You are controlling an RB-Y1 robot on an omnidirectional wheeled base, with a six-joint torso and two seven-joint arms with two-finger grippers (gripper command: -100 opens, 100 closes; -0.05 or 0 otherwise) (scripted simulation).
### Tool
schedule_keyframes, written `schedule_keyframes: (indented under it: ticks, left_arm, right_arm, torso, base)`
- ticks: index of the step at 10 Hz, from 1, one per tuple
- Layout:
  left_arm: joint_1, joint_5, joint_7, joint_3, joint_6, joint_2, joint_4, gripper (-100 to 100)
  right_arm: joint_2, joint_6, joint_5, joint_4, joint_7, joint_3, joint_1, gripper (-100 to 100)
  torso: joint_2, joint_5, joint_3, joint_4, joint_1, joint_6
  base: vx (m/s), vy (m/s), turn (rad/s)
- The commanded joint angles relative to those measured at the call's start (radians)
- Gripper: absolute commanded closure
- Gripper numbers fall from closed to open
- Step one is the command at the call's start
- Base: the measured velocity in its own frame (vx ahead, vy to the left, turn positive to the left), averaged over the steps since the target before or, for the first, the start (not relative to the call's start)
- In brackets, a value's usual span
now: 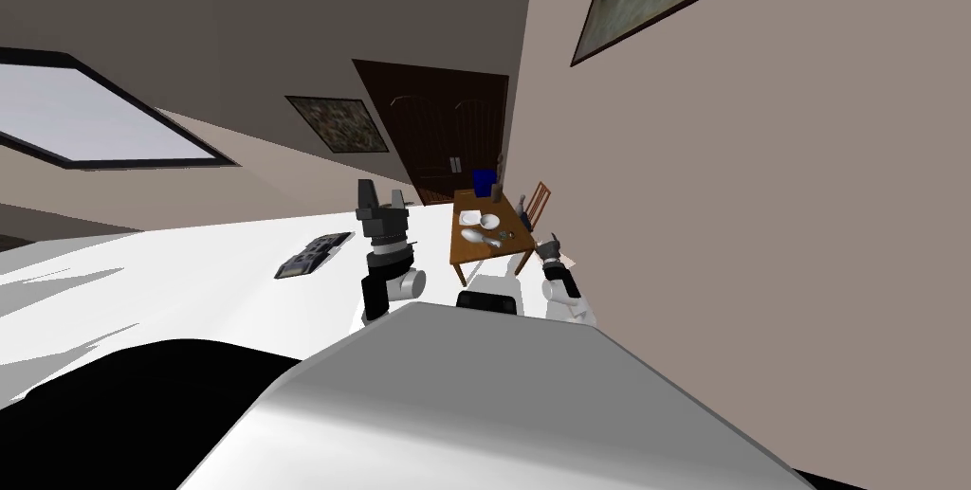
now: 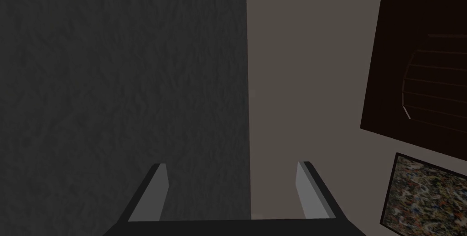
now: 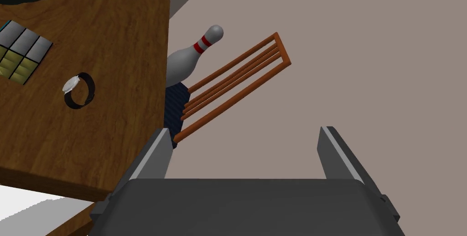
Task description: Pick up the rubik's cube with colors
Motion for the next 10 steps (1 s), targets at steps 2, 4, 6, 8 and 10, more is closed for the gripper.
schedule_keyframes:
  ticks: [2,4,6,8,10]
  left_arm:
    - [0.000,0.000,0.000,0.000,0.000,0.000,0.000,0]
    - [0.000,0.000,0.000,0.000,0.000,0.000,0.000,0]
    - [0.000,0.000,0.000,0.000,0.000,0.000,0.000,0]
    - [0.000,0.000,0.000,0.000,0.000,0.000,0.000,0]
    - [0.000,0.000,0.000,0.000,0.000,0.000,0.000,0]
  right_arm:
    - [0.000,0.045,-0.032,0.081,-0.049,-0.009,-0.049,-100]
    - [0.001,0.073,-0.054,0.138,-0.080,-0.015,-0.075,-100]
    - [0.001,0.102,-0.076,0.187,-0.111,-0.021,-0.101,-100]
    - [0.001,0.156,-0.119,0.268,-0.170,-0.037,-0.153,-100]
    - [0.001,0.186,-0.140,0.316,-0.199,-0.047,-0.180,-100]
  torso:
    - [0.000,0.000,0.000,0.000,0.000,0.000]
    - [-0.001,0.000,0.000,0.000,0.001,0.000]
    - [-0.001,0.000,0.000,0.000,0.000,0.000]
    - [-0.001,0.000,0.000,0.000,0.000,0.000]
    - [-0.001,0.000,-0.001,0.000,0.000,0.000]
  base:
    - [0.008,0.025,0.038]
    - [0.018,0.041,0.073]
    - [0.017,0.032,0.051]
    - [0.021,0.035,0.103]
    - [0.029,0.023,0.065]
